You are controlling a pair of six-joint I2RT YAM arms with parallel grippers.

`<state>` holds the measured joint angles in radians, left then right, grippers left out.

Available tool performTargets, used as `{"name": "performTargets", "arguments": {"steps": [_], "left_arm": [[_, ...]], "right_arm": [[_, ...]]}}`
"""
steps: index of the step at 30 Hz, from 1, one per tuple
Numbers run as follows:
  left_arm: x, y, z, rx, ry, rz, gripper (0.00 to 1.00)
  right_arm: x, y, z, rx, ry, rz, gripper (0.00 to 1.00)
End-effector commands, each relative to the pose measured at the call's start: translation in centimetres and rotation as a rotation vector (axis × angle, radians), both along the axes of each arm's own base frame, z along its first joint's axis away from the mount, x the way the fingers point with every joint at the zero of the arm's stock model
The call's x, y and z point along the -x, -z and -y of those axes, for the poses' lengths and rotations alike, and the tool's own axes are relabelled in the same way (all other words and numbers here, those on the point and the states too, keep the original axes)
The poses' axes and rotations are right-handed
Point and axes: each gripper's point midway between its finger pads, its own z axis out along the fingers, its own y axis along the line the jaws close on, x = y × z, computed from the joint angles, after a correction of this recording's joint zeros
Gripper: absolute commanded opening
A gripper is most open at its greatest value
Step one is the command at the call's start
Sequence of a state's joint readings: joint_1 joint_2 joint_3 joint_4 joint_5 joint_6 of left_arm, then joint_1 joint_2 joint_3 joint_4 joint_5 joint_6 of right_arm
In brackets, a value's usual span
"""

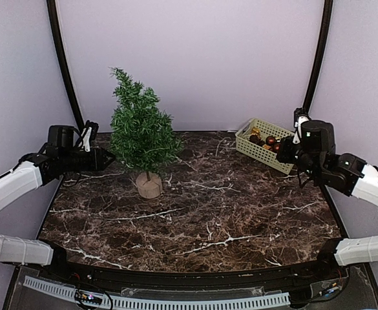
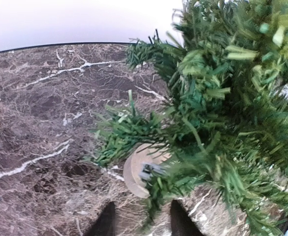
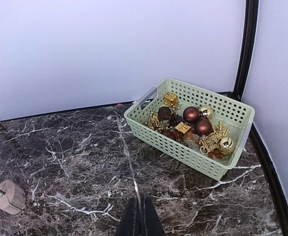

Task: Decorate the small christmas tree
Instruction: Wrap the side of the string light in the gap of the branches.

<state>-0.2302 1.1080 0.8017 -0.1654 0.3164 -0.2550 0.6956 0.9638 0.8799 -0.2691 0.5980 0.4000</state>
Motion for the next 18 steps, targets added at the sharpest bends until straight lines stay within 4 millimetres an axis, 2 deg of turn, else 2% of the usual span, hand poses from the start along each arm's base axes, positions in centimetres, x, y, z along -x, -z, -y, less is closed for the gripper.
{"name": "performTargets", "arguments": {"steps": [1,2,3,5,6,8,9,11,16,18], "left_arm": [[-0.1,-2.6,-0.5,-0.035,0.007,0.087,0.49],[0.4,-3.0,-0.8,-0.042,-0.002,0.093,0.57],[0.6,-3.1,-1.2,-0.053,-0.02,0.098,0.62],[1.9,-3.2,-1.7,-0.069,-0.026,0.078,0.71],[2.5,-4.0,-1.8,-0.069,-0.025,0.094,0.74],[3.9,-4.1,-1.7,-0.058,-0.007,0.07,0.76],[4.6,-3.8,-1.6,-0.051,0.005,0.046,0.76],[6.1,-4.3,-0.8,0.014,0.035,0.032,0.77],[8.8,-4.0,1.9,0.115,0.112,-0.003,0.79],[9.4,-3.9,3.2,0.148,0.137,-0.011,0.8]], "right_arm": [[-1.0,6.1,0.2,-0.005,0.045,-0.121,0.0],[-1.4,8.2,0.5,-0.009,0.054,-0.166,0.0],[-1.7,10.5,0.5,-0.023,0.046,-0.226,0.01],[-2.3,13.4,0.7,-0.057,0.052,-0.308,0.08],[-2.4,14.4,0.4,-0.067,0.043,-0.341,0.19],[-2.4,14.9,-0.3,-0.083,0.017,-0.375,0.51],[-2.4,14.8,-0.5,-0.092,0.007,-0.38,0.64],[-2.0,13.9,-0.5,-0.108,-0.004,-0.364,0.78],[0.0,8.8,-1.4,-0.154,-0.138,-0.196,0.87],[1.1,7.8,-2.5,-0.173,-0.234,-0.15,0.89]]}}
